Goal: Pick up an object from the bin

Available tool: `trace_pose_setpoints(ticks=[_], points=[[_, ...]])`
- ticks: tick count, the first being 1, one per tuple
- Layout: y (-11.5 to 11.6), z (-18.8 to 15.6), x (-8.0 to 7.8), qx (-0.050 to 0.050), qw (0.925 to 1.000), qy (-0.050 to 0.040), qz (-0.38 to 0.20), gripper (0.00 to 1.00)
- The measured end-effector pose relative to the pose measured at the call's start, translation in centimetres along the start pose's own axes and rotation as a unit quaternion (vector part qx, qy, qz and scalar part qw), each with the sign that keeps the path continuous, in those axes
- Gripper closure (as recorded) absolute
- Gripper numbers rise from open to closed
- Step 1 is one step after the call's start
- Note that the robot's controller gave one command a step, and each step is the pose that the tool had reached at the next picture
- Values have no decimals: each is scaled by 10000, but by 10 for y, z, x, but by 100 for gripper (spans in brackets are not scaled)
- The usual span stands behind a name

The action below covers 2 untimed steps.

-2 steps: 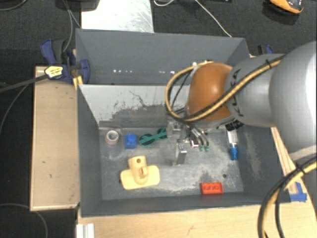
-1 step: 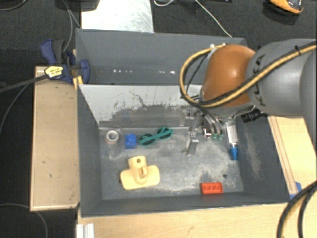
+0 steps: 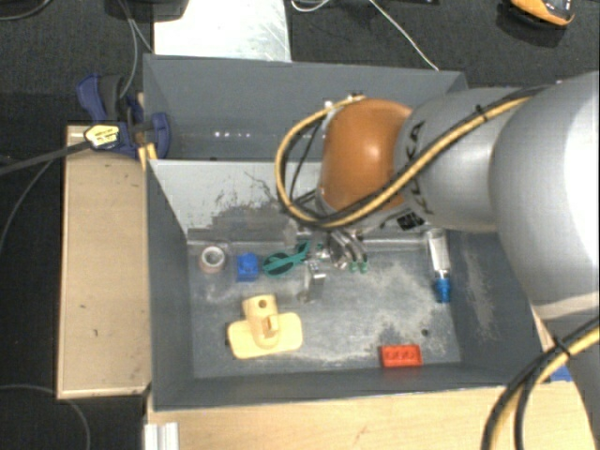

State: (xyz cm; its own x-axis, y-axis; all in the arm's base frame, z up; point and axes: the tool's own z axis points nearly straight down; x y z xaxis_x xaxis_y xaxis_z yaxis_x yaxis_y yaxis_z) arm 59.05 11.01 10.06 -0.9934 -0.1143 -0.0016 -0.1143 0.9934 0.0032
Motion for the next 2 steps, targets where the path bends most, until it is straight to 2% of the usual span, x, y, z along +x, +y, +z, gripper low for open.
trace_pose_setpoints(ticks=[1, 2], points=[[8, 31, 0, 12, 9987, -32, 517, 0], [-2, 30, 1, -2, 9999, -16, 144, 100]])
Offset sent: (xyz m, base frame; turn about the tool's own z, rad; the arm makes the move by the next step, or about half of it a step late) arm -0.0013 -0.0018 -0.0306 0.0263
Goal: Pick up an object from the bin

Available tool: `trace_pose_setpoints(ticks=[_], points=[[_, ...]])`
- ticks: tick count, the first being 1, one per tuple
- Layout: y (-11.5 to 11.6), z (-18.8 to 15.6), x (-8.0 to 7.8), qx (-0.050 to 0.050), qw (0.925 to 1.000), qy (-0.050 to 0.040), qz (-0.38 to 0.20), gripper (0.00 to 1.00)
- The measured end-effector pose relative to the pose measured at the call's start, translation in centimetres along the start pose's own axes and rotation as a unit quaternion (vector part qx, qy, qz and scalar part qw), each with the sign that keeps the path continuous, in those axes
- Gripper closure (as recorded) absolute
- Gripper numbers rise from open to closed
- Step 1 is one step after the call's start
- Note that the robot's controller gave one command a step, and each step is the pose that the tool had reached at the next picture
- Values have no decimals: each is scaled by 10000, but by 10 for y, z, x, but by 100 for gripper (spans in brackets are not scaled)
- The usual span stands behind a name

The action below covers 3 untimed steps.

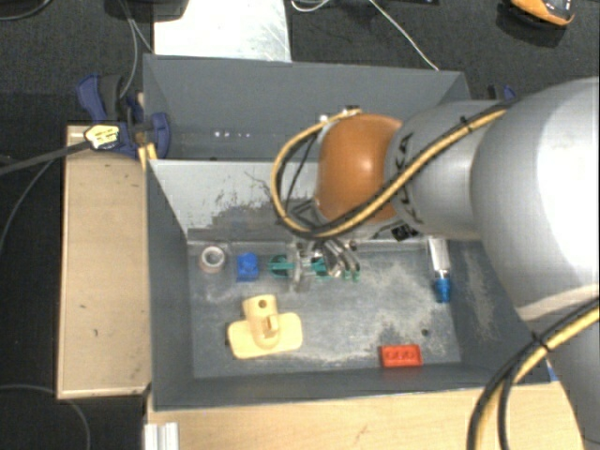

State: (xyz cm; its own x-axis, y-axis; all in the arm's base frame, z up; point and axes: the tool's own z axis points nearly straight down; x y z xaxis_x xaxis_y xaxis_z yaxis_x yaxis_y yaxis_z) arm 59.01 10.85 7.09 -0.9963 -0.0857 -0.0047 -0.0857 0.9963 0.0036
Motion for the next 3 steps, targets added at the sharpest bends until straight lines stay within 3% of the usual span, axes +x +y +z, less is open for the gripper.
trace_pose_setpoints(ticks=[2, 3], points=[[0, -1, 0, 0, 10000, -1, -6, 100], [0, -12, 2, 3, 10000, 40, -6, 100]])
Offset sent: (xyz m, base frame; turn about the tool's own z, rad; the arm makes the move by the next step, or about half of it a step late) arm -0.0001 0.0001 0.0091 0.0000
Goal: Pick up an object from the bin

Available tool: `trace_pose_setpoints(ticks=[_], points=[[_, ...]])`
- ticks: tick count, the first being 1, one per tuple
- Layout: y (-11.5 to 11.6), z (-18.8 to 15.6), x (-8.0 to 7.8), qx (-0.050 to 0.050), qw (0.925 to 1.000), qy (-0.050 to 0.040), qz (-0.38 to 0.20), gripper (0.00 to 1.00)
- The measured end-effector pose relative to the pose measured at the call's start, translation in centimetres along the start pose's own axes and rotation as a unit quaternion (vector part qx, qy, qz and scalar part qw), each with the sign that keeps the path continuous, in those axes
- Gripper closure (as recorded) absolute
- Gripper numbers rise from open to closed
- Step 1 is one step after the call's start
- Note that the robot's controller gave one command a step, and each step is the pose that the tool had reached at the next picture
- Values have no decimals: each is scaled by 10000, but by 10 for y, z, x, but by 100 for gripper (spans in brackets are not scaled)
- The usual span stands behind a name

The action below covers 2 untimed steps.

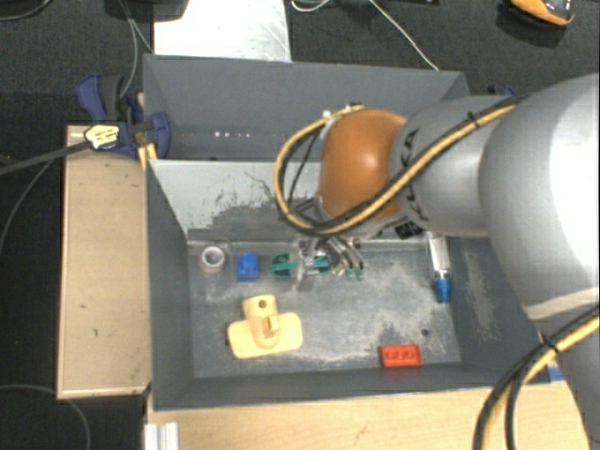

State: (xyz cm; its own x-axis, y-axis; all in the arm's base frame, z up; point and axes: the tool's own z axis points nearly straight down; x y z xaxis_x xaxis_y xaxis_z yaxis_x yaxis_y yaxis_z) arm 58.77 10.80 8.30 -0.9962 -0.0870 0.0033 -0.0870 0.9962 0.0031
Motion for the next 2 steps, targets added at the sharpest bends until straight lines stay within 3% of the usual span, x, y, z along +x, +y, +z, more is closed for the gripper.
trace_pose_setpoints(ticks=[2], points=[[0, -42, -3, -6, 10000, -59, 0, 100]])
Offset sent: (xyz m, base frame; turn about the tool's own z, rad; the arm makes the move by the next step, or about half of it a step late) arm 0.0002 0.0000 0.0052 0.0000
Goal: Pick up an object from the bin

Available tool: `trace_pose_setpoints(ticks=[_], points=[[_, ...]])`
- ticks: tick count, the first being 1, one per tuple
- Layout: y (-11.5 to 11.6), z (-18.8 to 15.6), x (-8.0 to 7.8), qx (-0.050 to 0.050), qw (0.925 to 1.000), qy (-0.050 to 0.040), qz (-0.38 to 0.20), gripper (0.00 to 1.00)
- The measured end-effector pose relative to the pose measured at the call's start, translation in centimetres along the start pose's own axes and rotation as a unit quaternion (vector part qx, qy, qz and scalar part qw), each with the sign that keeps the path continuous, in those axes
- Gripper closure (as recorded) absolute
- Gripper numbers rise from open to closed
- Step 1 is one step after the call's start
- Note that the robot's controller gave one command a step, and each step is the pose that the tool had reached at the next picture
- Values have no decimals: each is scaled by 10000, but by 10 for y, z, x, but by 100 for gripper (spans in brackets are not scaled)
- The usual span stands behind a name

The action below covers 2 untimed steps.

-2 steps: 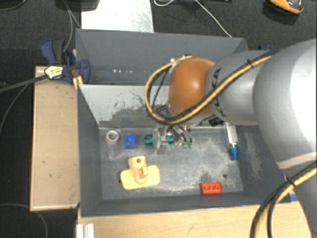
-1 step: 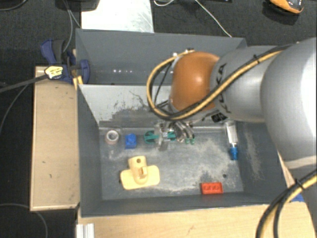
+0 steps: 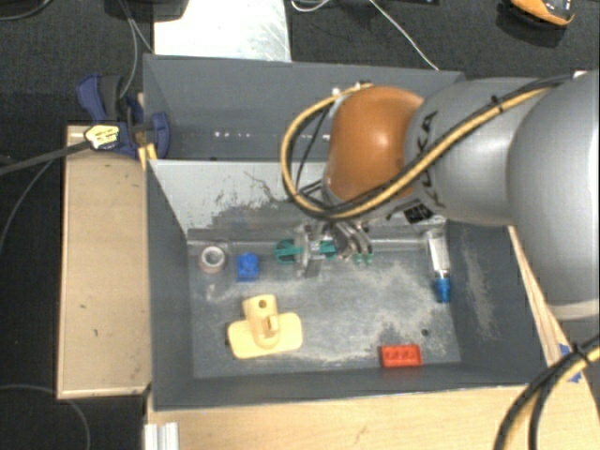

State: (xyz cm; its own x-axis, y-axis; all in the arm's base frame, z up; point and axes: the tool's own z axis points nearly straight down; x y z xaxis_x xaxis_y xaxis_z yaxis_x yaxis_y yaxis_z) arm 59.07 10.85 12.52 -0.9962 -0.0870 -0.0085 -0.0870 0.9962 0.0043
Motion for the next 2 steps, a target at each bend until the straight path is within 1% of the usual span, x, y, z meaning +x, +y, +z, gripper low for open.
trace_pose_setpoints(ticks=[2], points=[[0, -20, 1, 3, 10000, 14, -3, 100]])
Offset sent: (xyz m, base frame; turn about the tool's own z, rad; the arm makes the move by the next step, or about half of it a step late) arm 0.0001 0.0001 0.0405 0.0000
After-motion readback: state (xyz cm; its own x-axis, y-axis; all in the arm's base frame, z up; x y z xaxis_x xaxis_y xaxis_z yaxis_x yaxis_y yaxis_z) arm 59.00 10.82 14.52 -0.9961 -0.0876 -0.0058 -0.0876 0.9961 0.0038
